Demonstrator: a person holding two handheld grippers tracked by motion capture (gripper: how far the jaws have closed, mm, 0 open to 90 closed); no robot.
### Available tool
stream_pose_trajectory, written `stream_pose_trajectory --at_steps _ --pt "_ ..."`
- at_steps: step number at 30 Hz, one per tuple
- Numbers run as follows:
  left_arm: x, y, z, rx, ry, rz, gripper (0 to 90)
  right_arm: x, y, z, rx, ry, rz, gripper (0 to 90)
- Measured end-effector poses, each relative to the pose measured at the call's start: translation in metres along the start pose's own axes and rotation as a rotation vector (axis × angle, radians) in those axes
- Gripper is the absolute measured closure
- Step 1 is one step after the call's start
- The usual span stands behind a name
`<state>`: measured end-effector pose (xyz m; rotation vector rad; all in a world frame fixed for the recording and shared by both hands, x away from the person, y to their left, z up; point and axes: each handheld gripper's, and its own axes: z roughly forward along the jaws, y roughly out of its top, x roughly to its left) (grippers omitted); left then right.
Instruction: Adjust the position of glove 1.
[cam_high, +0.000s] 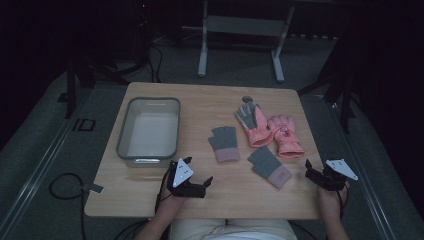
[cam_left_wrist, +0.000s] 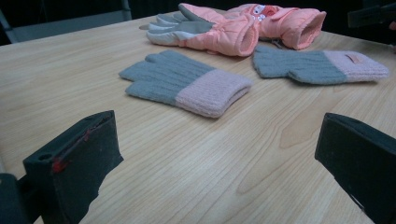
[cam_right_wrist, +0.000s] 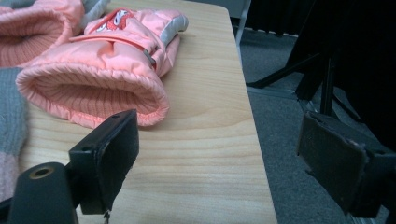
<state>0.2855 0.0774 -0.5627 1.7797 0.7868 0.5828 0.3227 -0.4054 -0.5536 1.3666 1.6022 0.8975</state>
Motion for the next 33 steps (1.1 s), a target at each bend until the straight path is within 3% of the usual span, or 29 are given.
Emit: stream_pose_trajectory --at_steps 7,12,19,22,33 --pt "-0.0001 0.0007 0.0015 0.01 0.0 -0.004 0.0 0.0006 0.0 0.0 -0.001 -0.014 -0.009 13.2" --pt "0.0005 0.0003 0.0004 0.005 0.0 -0.009 0.0 -0.0012 0.0007 0.0024 0.041 -0.039 0.006 13.5" --pt "0.0011 0.0003 0.0008 0.007 -0.007 -0.013 0.0 -0.003 0.0003 0.0015 0.042 -0.027 0.028 13.5" --pt "0.001 0.0002 0.0002 0.007 -0.009 -0.013 0.0 -0.0047 0.0007 0.0025 0.06 -0.024 0.064 13.5" --pt "0.0004 0.0003 0.0004 0.009 -0.014 -0.008 0.0 -0.0049 0.0018 0.0017 0.065 -0.013 0.059 13.5"
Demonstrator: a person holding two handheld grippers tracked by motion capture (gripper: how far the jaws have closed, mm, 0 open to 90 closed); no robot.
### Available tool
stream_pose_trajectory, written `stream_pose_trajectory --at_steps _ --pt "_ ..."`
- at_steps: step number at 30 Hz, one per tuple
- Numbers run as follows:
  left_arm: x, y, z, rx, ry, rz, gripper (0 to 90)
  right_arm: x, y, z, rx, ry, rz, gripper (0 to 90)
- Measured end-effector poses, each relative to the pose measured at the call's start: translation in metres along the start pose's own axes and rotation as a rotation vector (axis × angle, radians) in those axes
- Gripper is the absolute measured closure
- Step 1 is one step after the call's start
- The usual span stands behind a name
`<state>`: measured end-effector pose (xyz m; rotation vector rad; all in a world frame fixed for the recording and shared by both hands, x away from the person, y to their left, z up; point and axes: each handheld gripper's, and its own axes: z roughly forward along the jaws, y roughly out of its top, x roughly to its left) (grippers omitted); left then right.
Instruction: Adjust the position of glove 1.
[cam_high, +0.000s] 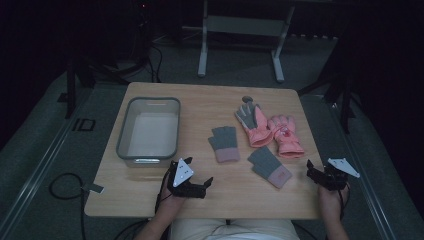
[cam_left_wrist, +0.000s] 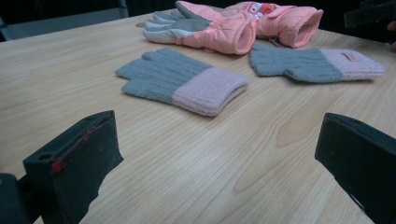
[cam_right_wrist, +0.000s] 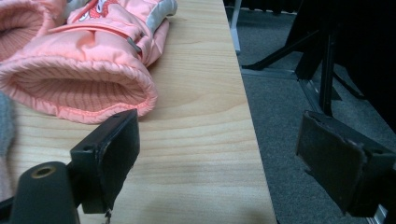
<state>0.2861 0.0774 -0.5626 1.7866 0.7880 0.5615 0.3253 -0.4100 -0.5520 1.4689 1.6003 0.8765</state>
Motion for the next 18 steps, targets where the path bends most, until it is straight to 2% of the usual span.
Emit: stream_pose_trajectory --at_steps 7,11,16,18 --pt "0.0 0.0 0.0 0.001 -0.002 -0.001 0.0 0.001 0.004 -0.004 -0.007 0.018 0.008 13.5" --pt "0.0 0.0 0.0 0.001 -0.003 -0.002 0.0 0.001 0.003 -0.004 0.028 0.026 0.028 13.5" --pt "0.0 0.0 0.0 0.001 -0.003 0.0 0.0 0.003 0.009 -0.008 0.015 0.027 0.015 13.5" --pt "0.0 0.0 0.0 0.0 -0.003 0.0 0.0 0.004 0.013 -0.012 0.016 0.046 0.036 13.5"
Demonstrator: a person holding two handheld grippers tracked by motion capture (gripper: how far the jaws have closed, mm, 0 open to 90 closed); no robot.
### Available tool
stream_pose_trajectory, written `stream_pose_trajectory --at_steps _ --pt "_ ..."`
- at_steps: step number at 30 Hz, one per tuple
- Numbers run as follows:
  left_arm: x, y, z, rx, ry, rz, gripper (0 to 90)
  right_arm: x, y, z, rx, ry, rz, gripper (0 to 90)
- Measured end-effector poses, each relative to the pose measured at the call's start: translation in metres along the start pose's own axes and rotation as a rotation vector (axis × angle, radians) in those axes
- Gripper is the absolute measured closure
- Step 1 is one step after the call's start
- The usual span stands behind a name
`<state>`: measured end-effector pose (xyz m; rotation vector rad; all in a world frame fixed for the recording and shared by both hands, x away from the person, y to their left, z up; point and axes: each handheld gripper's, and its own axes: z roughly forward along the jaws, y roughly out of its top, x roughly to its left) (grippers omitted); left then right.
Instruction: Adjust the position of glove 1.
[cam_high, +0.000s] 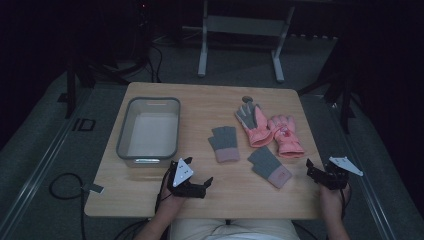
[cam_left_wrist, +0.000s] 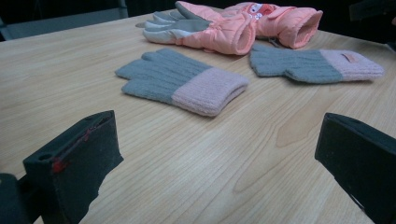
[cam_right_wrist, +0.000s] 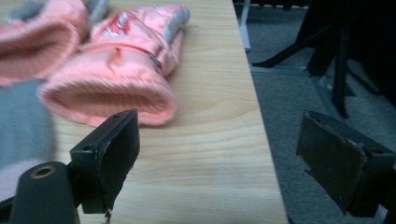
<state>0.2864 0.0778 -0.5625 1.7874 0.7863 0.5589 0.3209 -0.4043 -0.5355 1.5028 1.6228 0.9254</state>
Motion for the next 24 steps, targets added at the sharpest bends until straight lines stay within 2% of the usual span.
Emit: stream_pose_trajectory --at_steps 3,5,11,17,24 --pt "0.0 0.0 0.0 0.0 0.0 0.0 0.0 0.002 0.003 -0.003 -0.005 0.008 0.009 13.6" --pt "-0.001 0.0 0.0 0.0 0.002 0.001 0.0 0.006 0.011 -0.008 -0.02 0.003 -0.01 13.5" --pt "-0.001 0.0 0.0 0.0 0.002 -0.001 0.0 0.009 0.026 -0.014 -0.057 0.015 0.005 13.6" --pt "-0.001 0.0 0.0 0.001 0.002 0.0 0.0 0.017 0.04 -0.014 -0.074 0.017 -0.009 13.6" --pt "-0.001 0.0 0.0 0.002 0.002 -0.001 0.0 0.028 0.056 -0.014 -0.094 0.043 -0.033 13.5"
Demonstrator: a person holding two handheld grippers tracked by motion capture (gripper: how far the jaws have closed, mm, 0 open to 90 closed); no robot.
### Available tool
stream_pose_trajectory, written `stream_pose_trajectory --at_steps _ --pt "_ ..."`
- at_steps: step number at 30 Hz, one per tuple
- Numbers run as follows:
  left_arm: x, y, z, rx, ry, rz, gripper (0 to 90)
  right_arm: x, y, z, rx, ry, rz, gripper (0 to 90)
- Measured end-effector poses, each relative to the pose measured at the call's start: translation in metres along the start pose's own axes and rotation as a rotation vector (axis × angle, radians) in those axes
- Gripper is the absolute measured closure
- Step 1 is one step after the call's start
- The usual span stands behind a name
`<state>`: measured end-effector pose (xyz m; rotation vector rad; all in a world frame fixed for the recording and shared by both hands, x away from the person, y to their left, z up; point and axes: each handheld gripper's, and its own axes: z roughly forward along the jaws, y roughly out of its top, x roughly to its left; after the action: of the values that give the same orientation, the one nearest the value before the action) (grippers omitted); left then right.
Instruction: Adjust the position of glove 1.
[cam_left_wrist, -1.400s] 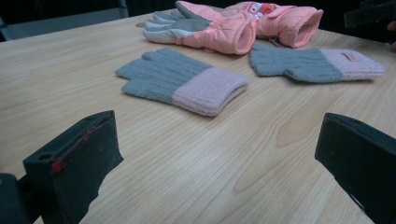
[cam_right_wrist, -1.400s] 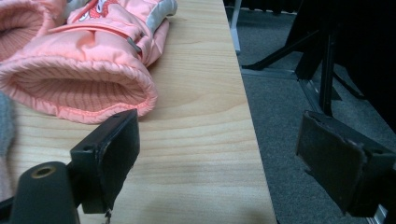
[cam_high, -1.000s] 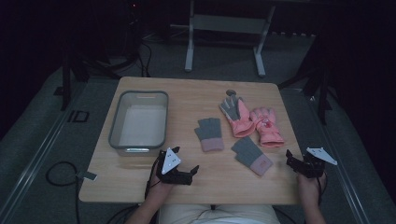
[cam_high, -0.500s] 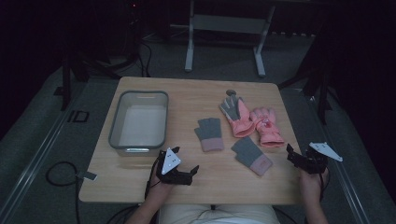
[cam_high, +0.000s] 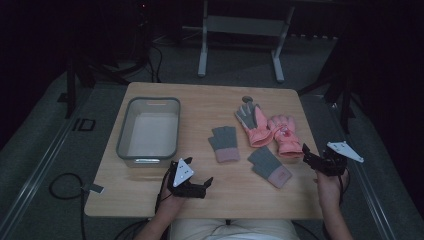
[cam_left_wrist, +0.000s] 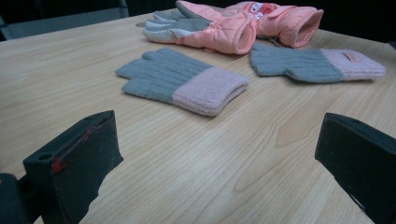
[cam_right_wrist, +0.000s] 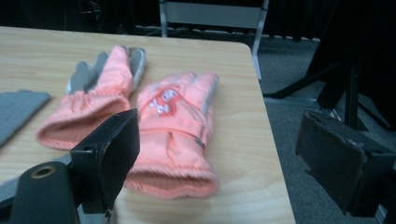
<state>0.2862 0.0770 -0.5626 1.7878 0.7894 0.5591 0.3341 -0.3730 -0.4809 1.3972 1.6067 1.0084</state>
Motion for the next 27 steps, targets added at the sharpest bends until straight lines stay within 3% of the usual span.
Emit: stream_pose_trajectory --at_steps 14,27 --pt "0.0 0.0 0.0 -0.001 0.002 0.0 0.0 0.022 0.022 0.005 -0.016 0.048 -0.034 12.7" --pt "0.0 0.0 0.0 -0.002 0.001 -0.002 0.0 0.054 0.037 0.016 -0.02 0.153 -0.072 12.7"
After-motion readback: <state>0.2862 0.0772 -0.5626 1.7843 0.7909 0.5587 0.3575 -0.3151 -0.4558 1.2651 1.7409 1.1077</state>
